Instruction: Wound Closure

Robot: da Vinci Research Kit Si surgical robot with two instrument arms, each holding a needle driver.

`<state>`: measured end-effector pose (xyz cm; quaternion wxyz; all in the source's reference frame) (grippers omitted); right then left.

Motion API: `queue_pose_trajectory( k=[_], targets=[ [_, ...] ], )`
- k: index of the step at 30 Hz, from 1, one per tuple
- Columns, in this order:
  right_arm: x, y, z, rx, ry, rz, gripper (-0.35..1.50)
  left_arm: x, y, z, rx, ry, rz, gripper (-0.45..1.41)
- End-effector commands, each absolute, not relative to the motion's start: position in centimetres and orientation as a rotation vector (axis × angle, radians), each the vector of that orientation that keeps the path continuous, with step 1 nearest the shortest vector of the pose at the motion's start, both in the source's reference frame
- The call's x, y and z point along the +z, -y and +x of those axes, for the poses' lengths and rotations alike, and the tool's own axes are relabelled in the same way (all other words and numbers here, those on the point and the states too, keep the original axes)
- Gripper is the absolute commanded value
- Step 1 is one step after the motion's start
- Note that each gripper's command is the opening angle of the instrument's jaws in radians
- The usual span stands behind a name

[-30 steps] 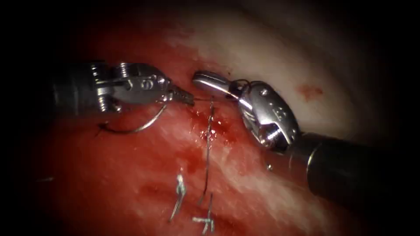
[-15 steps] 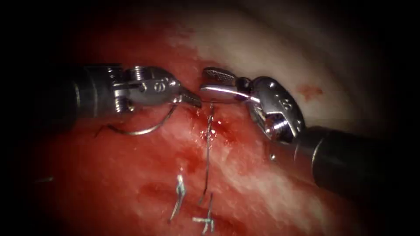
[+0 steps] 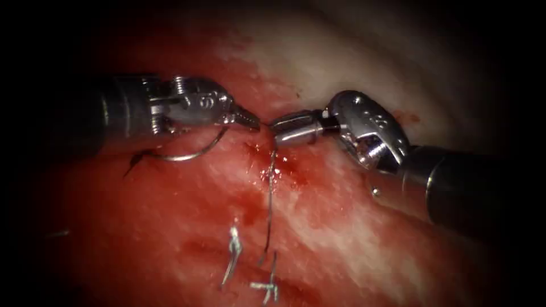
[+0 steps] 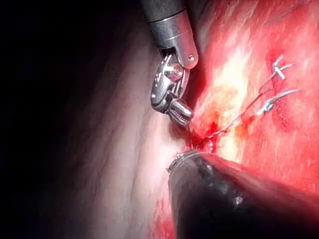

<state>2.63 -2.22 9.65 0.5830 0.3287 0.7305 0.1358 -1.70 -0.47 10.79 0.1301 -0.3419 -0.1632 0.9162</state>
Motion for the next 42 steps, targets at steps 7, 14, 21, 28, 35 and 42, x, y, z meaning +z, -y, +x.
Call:
queue_pose_trajectory(
  k=[7,14,21,28,35,42],
  targets=[
    [9.70,2.45,2.91,0.119,-1.635,0.853,0.42,10.84,0.49,-1.76,2.672,0.477,-0.993,-0.45],
    [9.79,2.65,3.01,-0.134,-1.514,0.921,0.56,10.85,0.51,-1.76,2.681,0.484,-0.989,-0.45],
    [9.85,2.66,3.04,-0.249,-1.471,0.934,0.56,10.85,0.52,-1.76,2.682,0.484,-0.991,-0.45],
    [9.88,2.83,3.12,-0.299,-1.461,0.934,0.61,10.86,0.52,-1.74,2.683,0.486,-0.994,-0.45],
    [9.91,2.90,3.16,-0.322,-1.450,0.936,0.66,10.84,0.53,-1.71,2.686,0.490,-0.993,-0.45],
    [10.00,2.96,3.22,-0.341,-1.436,0.915,0.66,10.81,0.54,-1.71,2.686,0.492,-0.994,-0.45]
  ],
)
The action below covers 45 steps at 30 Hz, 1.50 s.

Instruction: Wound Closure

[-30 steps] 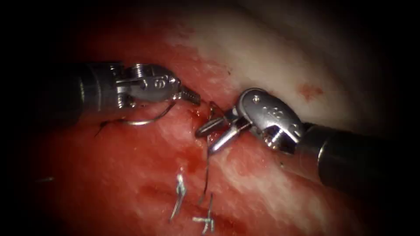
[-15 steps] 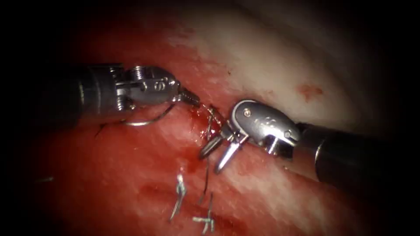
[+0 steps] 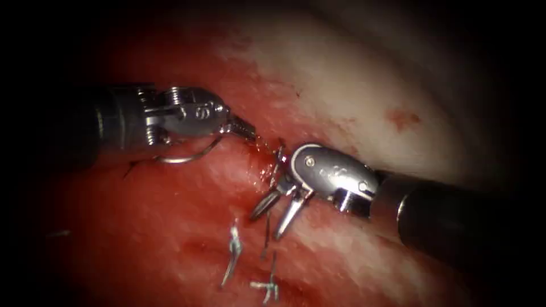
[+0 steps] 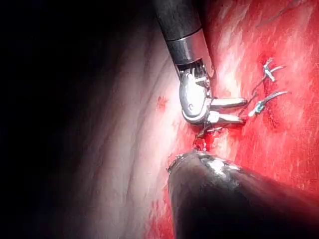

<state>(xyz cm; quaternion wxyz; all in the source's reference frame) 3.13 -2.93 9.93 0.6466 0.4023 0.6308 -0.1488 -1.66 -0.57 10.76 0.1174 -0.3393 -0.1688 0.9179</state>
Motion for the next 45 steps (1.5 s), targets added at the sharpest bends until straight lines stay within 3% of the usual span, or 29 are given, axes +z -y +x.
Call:
queue_pose_trajectory(
  k=[1,3,4,7,45],
  targets=[
    [10.02,2.98,3.24,-0.344,-1.433,0.913,0.66,10.81,0.54,-1.71,2.686,0.492,-0.994,-0.45],
    [10.04,3.00,3.27,-0.349,-1.434,0.906,0.63,10.81,0.55,-1.70,2.687,0.493,-0.994,-0.45],
    [10.05,3.02,3.29,-0.351,-1.434,0.905,0.49,10.81,0.55,-1.70,2.687,0.493,-0.995,-0.45],
    [10.06,3.05,3.30,-0.390,-1.411,0.915,-0.35,10.80,0.57,-1.64,2.679,0.499,-0.992,-0.45],
    [9.40,2.96,3.16,-0.340,-1.454,0.889,-0.35,10.24,1.02,-1.49,2.686,0.500,-0.986,-0.45]
  ],
)
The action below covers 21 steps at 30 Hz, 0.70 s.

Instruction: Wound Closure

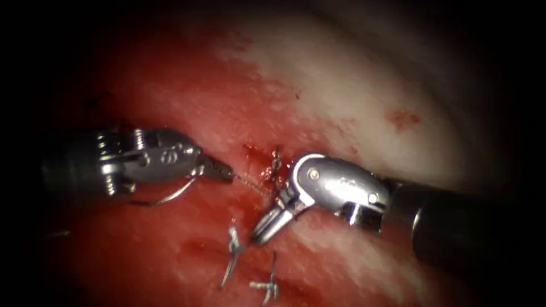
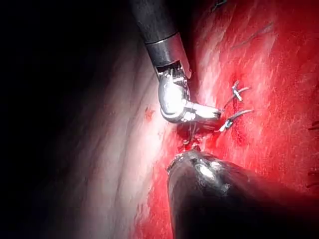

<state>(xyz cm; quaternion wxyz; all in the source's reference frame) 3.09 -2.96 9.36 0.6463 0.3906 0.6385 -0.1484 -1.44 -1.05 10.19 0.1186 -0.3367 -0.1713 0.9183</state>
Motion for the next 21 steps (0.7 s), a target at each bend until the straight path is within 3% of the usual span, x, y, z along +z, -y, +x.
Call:
queue_pose_trajectory(
  k=[1,21],
  targets=[
    [9.39,2.95,3.16,-0.338,-1.454,0.890,-0.35,10.22,1.01,-1.48,2.686,0.500,-0.984,-0.45],
    [9.41,2.58,2.91,-0.229,-1.488,0.886,-0.35,10.32,1.78,-1.25,2.776,0.479,-0.924,-0.45]
  ],
)
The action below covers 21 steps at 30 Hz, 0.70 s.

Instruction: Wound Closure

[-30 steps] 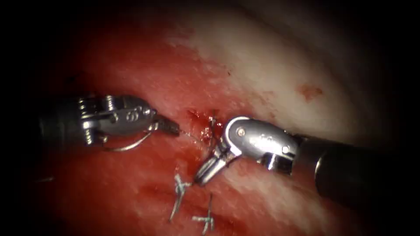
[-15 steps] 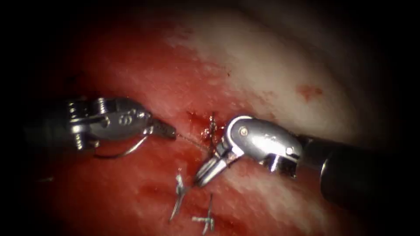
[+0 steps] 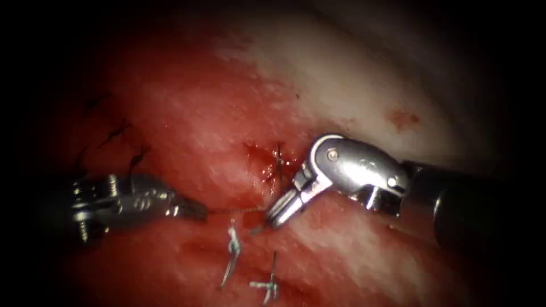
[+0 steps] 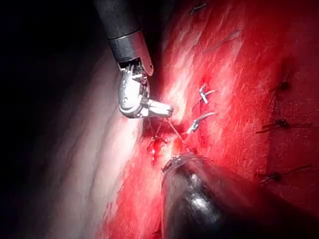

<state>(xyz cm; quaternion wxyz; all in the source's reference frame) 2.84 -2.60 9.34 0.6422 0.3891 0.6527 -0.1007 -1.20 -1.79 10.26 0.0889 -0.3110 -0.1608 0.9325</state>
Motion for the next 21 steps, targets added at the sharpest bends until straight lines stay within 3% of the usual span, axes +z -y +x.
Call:
queue_pose_trajectory(
  k=[1,21],
  targets=[
    [9.42,2.57,2.91,-0.224,-1.490,0.883,-0.35,10.32,1.84,-1.25,2.779,0.478,-0.913,-0.45],
    [10.07,2.08,2.70,-0.118,-1.474,0.849,-0.35,10.08,2.43,-1.07,2.826,0.519,-0.862,-0.45]
  ],
)
